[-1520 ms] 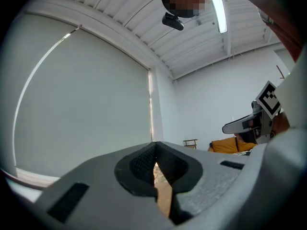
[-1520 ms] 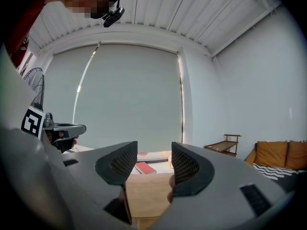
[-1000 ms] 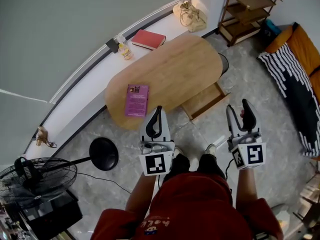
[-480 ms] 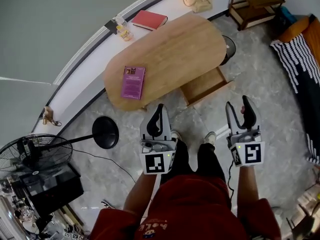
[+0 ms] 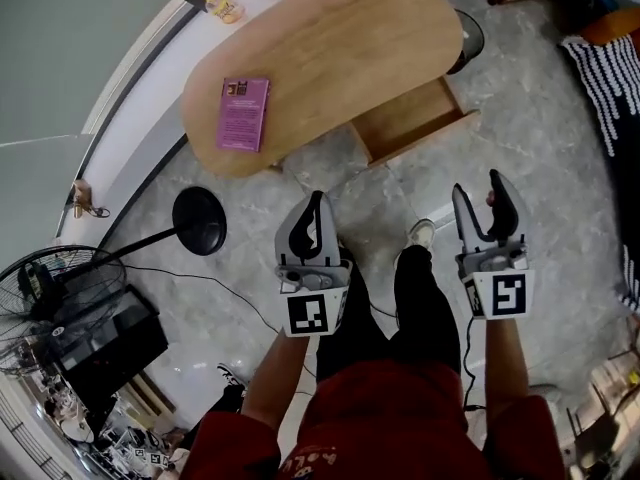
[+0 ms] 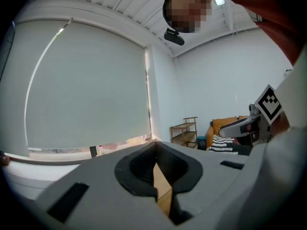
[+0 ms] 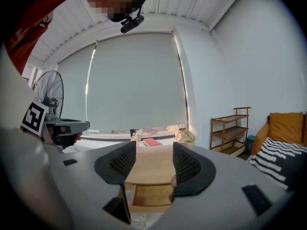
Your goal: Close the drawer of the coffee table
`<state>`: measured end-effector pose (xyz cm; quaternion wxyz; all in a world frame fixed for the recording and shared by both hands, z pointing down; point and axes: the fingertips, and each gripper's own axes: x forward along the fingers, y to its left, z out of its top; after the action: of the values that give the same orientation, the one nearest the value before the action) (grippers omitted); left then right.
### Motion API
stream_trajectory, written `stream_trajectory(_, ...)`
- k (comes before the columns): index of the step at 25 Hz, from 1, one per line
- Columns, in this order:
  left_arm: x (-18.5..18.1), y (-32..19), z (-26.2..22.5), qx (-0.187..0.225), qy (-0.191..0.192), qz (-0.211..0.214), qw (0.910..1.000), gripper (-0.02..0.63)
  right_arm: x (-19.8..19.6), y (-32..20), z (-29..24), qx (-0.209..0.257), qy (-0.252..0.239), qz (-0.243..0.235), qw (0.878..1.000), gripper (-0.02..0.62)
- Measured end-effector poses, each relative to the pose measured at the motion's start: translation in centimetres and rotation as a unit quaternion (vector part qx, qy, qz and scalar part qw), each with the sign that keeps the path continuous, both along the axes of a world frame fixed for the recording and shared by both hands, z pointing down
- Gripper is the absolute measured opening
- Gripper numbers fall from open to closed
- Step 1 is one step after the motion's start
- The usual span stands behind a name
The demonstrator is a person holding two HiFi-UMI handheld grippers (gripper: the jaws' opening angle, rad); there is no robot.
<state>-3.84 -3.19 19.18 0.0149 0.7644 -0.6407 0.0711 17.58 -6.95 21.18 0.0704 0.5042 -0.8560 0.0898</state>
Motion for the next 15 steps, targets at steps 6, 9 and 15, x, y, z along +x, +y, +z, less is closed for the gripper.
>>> stream_trajectory(6, -2.1, 0.3, 9.7, -0.029, -0.005, 0.034, 0.9990, 0.007, -2.1, 1.2, 9.7, -0.049, 0.019, 0.011, 0.999, 0.242)
stream_trajectory(9, -3.8, 0.5, 15.6, -0.041, -0.010, 0.045, 0.9981, 0.006, -3.7, 2.1, 15.6, -0.072, 0.043, 0.015, 0.996, 0.244)
stream_trajectory(15, -6.8, 1.6, 26.8, -0.051, -0.009, 0.072, 0.9961, 0.006, -7.7, 3.6, 25.9, -0.069, 0.039, 0.021, 0.997, 0.244)
